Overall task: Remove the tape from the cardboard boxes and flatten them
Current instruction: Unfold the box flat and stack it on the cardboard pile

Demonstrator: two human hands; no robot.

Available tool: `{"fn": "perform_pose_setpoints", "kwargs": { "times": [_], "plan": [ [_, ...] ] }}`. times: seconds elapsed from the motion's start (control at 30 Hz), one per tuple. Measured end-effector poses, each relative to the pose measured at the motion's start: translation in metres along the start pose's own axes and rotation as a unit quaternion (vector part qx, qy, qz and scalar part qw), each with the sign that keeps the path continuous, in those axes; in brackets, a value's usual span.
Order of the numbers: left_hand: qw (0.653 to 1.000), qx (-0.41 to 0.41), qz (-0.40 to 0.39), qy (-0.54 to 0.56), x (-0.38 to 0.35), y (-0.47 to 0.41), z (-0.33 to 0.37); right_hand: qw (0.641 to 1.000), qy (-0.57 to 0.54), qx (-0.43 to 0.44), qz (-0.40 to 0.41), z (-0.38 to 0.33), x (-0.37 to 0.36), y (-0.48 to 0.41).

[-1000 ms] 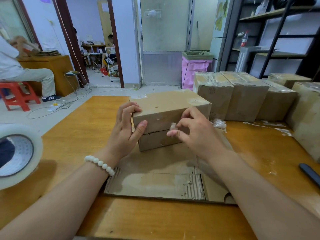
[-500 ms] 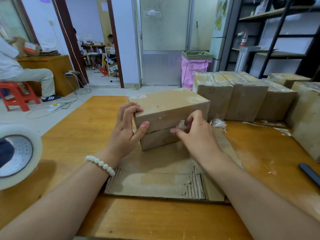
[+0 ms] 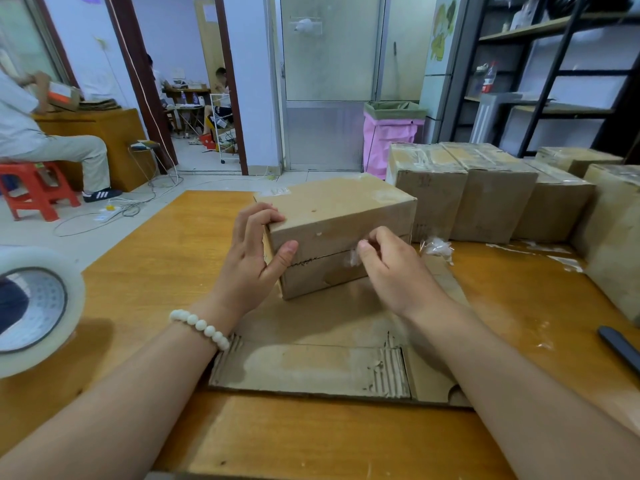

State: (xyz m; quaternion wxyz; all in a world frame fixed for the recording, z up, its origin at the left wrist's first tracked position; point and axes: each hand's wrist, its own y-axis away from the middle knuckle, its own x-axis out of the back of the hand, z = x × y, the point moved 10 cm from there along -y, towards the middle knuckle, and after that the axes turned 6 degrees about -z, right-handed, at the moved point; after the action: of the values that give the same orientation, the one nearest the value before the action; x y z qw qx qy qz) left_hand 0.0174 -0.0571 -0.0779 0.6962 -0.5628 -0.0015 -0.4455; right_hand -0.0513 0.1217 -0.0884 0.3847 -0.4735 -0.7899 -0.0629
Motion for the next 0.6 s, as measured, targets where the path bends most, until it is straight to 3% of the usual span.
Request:
{"fn": "perform_pose_setpoints", "kwargs": {
  "times": [0.2,0.3,0.6],
  "plan": [
    [1.0,-0.002,-0.007,0.0,-0.002,-0.001,0.001,0.992,-0.096,-0.082,0.025,0.017,-0.005,0.002],
    [1.0,-0.003,-0.009,-0.002,-0.002,0.0,0.002,0.991,-0.029,-0.126,-0.019,0.024,-0.015,0.005],
    [1.0,-0.006,-0.003,-0.003,-0.001,-0.001,0.005,0.998,0.018,-0.062,-0.007,0.01,-0.015,0.003]
  ]
}}
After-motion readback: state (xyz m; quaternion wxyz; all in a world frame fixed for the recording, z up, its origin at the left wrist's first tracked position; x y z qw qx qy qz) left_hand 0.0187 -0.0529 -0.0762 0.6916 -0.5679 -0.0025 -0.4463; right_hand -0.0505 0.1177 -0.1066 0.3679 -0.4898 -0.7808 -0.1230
